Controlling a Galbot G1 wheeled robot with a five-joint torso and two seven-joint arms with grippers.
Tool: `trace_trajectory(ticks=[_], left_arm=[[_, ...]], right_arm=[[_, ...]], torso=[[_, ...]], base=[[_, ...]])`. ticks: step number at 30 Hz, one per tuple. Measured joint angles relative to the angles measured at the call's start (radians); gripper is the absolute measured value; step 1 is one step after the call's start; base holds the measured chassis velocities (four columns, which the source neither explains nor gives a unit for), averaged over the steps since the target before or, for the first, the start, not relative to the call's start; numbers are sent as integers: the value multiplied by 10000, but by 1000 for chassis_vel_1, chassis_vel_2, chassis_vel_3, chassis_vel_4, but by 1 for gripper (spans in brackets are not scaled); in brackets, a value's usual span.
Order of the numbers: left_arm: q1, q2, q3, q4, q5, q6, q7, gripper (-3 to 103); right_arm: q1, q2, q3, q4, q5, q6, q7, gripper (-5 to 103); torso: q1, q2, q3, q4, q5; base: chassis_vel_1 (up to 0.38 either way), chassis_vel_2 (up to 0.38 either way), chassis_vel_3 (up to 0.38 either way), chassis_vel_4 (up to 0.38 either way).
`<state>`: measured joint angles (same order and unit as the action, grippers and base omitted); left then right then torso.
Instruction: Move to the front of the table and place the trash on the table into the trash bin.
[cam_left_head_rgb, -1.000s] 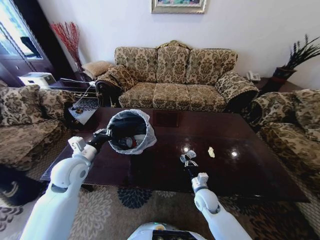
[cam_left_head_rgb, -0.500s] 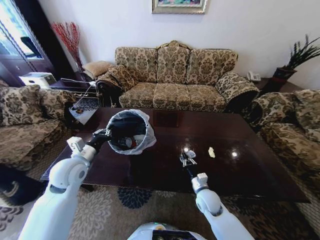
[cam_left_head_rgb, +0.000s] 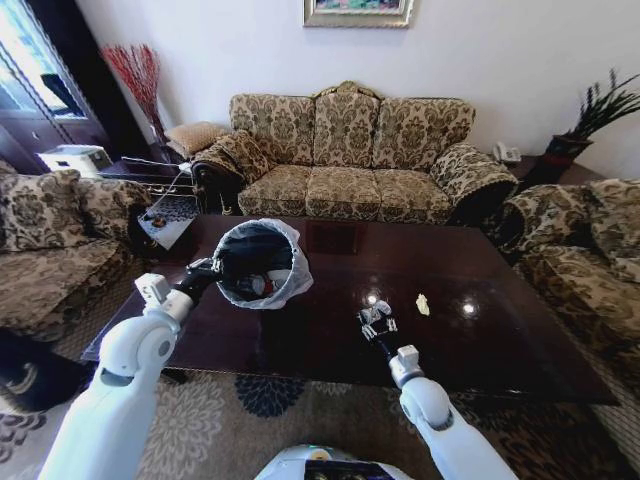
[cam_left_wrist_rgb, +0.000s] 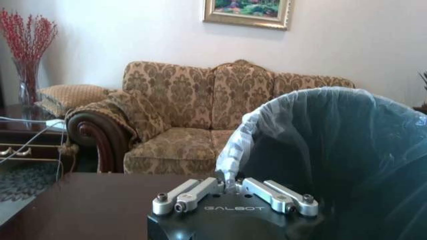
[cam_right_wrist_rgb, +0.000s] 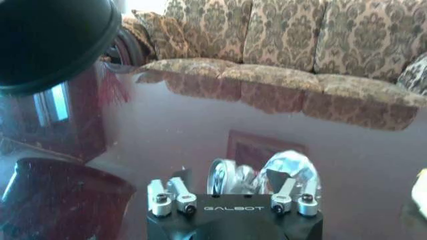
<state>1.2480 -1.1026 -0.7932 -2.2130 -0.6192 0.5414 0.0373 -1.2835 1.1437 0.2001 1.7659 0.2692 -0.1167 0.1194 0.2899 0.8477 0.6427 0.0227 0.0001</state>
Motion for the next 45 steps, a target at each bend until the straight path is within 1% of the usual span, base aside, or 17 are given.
trace_trajectory(ticks=[2, 6, 8, 9, 12, 13, 16, 18, 20, 21, 24, 26, 27, 30, 31, 38, 45], left_arm=[[0, -14, -6, 20, 1, -10, 3, 0], [-31, -21, -23, 96, 7, -20, 7, 0], [-42, -36, -25, 139, 16, -30, 20, 0], [-42, -36, -25, 139, 16, -30, 20, 0], [-42, -76, -25, 160, 29, -32, 44, 0], [-42, -76, -25, 160, 29, -32, 44, 0], [-52, -75, -10, 163, 36, -33, 63, 0], [-58, -68, -7, 164, 38, -33, 64, 0], [-58, -63, -6, 164, 39, -33, 65, 0], [-50, -54, -5, 164, 39, -33, 68, 0], [-32, -44, -4, 160, 40, -33, 71, 0], [-28, -41, -10, 151, 40, -33, 76, 0], [-28, -41, -10, 151, 40, -33, 76, 0], [-11, -52, -16, 116, 41, -33, 79, 0], [-7, -56, -17, 108, 41, -33, 80, 0], [6, -58, -33, 77, 41, -33, 84, 0], [54, -66, -34, 15, 43, -33, 41, 0]], right_arm=[[72, 16, -73, -108, 68, -31, -6, 85], [192, 23, -158, -204, 135, -38, -27, 78], [235, 16, -191, -227, 130, -30, -29, 70], [235, 16, -191, -227, 130, -30, -29, 70], [260, -1, -237, -228, 102, 14, -26, 56], [260, -1, -237, -228, 102, 14, -26, 56], [281, -21, -252, -182, 66, 52, -10, 40], [295, -22, -252, -183, 66, 57, -8, 36], [307, -20, -249, -196, 66, 65, -6, 36], [312, -8, -241, -221, 64, 73, -5, 30], [297, 17, -229, -230, 48, 92, -3, 27], [270, 43, -224, -230, 35, 115, -3, 18], [270, 43, -224, -230, 35, 115, -3, 18], [275, 53, -208, -214, 28, 131, 27, 3], [276, 52, -205, -204, 28, 132, 38, 1], [418, 24, -155, -2, -84, 322, 84, 0], [2044, -71, -917, -463, 507, 257, 103, -1]], torso=[[0, 0, 0, -1, 0], [0, 0, 0, -1, -1], [0, 0, 0, -1, -1], [0, 0, 0, -1, -1], [0, 0, 0, -1, -1], [0, 0, 0, -1, -1], [0, 0, 0, -1, -1], [0, 0, 0, -1, -1], [0, 0, 0, -1, -1], [0, 0, 0, -1, -1], [0, 0, 0, -1, -1], [0, 0, 0, -1, -1], [0, 0, 0, -1, -1], [0, 0, 0, -1, -1], [0, 0, 0, -1, -1], [0, 0, 0, -3, -1], [1, 0, 0, -1, 0]], base=[[0, 0, 0, 0], [0, 0, 0, 0], [0, 0, 0, 0], [0, 0, 0, 0], [0, 0, 0, 0], [0, 0, 0, 0], [0, 0, 0, 0], [0, 0, 0, 0], [0, 0, 0, 0], [0, 0, 0, 0], [0, 0, 0, 0], [0, 0, 0, 0], [0, 0, 0, 0], [0, 0, 0, 0], [0, 0, 0, 0], [0, 0, 0, 0], [0, 0, 0, 0]])
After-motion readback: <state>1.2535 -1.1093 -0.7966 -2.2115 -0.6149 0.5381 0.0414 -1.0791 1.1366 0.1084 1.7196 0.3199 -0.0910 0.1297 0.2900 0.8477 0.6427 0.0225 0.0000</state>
